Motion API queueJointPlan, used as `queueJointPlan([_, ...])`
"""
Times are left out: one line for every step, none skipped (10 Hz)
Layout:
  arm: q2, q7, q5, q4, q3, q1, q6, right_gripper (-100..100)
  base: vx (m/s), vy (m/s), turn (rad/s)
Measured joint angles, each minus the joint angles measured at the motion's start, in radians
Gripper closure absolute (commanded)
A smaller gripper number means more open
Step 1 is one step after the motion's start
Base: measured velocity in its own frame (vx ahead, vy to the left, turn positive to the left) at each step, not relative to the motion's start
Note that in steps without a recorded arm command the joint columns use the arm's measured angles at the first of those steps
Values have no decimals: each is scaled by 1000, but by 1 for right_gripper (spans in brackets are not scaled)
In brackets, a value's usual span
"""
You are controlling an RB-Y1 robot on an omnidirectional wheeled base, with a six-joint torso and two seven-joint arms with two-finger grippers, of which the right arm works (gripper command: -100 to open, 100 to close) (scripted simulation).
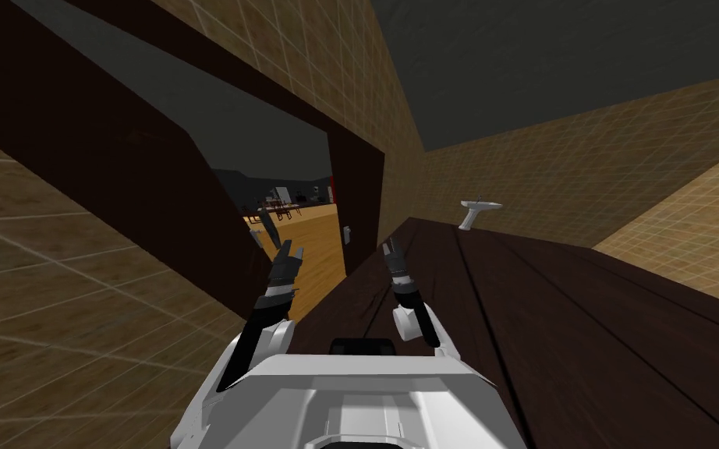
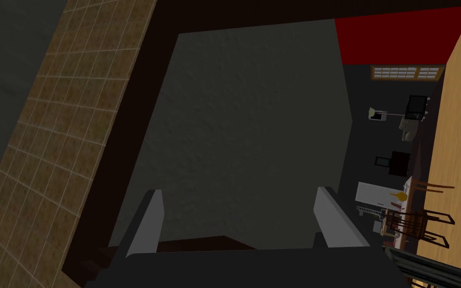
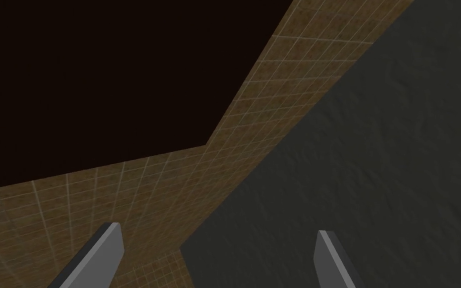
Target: Push the door open
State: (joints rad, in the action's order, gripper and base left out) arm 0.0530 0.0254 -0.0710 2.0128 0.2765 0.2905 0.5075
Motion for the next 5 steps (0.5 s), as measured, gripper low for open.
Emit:
queueJointPlan([5, 7, 3, -8, 14, -11, -7, -100, 89, -13, -56])
queueJointPlan([6, 11, 4, -29, 28, -27, -13, -100, 89, -13, -44])
queueJointPlan([8, 16, 7, -55, 43, -40, -9, -100, 138, -20, -86])
queueJointPlan([12, 23, 9, -82, 67, -57, -9, -100, 145, -4, -78])
queueJointPlan([18, 32, 13, -103, 85, -74, -15, -100, 124, -1, -49])
